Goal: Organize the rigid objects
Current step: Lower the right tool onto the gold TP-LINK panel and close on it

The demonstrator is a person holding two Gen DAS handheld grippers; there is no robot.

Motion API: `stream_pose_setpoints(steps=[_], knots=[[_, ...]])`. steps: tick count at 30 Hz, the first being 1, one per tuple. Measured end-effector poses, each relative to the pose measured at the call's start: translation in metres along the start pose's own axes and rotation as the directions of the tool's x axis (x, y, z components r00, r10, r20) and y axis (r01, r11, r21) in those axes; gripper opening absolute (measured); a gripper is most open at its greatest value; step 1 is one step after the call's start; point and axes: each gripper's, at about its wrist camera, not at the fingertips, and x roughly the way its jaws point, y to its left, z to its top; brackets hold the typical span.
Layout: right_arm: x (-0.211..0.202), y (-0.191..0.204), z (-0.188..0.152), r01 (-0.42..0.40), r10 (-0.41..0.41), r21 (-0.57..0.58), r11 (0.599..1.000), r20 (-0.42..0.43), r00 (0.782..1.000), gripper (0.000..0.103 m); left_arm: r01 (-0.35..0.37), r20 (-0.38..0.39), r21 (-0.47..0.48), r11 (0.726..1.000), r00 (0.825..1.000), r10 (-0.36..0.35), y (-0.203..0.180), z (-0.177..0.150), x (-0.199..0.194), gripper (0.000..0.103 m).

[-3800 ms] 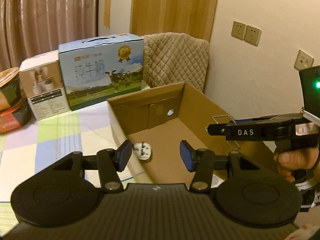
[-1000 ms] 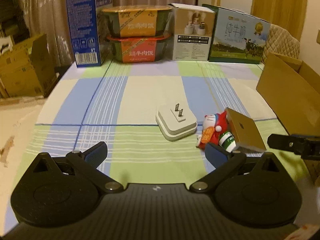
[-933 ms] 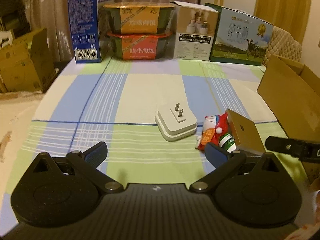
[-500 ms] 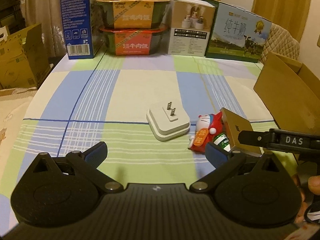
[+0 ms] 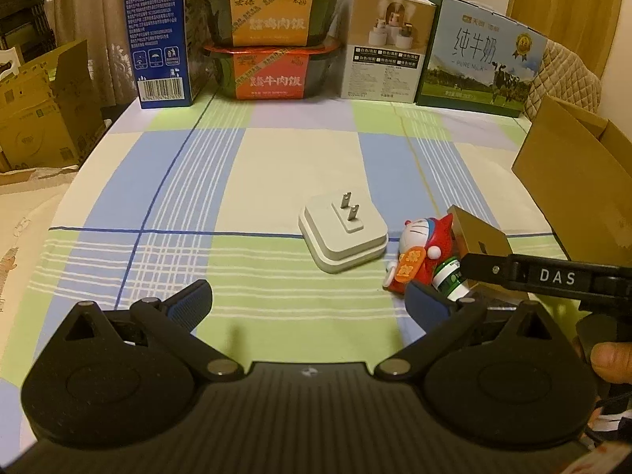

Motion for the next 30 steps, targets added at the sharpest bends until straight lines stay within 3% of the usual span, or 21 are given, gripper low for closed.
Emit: stream_pose_setpoints(steps=[3,7,19,23,30], knots=[[-0.001,0.001,0.0,-0.007,0.007,-0.011,1.0,-0.003,1.0,0.088,0.005,-0.008,0.011,1.0,1.0,-0.005,-0.003,0.0,0.002,0.102],[-0.007,0.001,0.001,0.014,-0.014,-0.028,1.0,0.004,1.0,0.088,0.025,-0.01,0.035,0.999,1.0,-0.025,-0.005,-0.001,0.006,0.102],[-0.044,-0.002,-0.029,0.183,-0.19,-0.213,0.96,-0.013,0.982,0.087,0.135,-0.01,0.195,0.971,0.991,-0.136,-0.032,-0.004,0.013,0.102],[-0.038,-0.009,-0.039,0.178,-0.195,-0.221,0.959,-0.058,0.979,0.089,0.154,-0.023,0.222,0.963,0.988,-0.152,-0.036,-0.006,0.012,0.102],[-0.03,-0.007,-0.04,0.201,-0.214,-0.258,0.945,-0.02,0.977,0.093,0.171,-0.031,0.218,0.961,0.985,-0.168,-0.035,-0.006,0.013,0.102]])
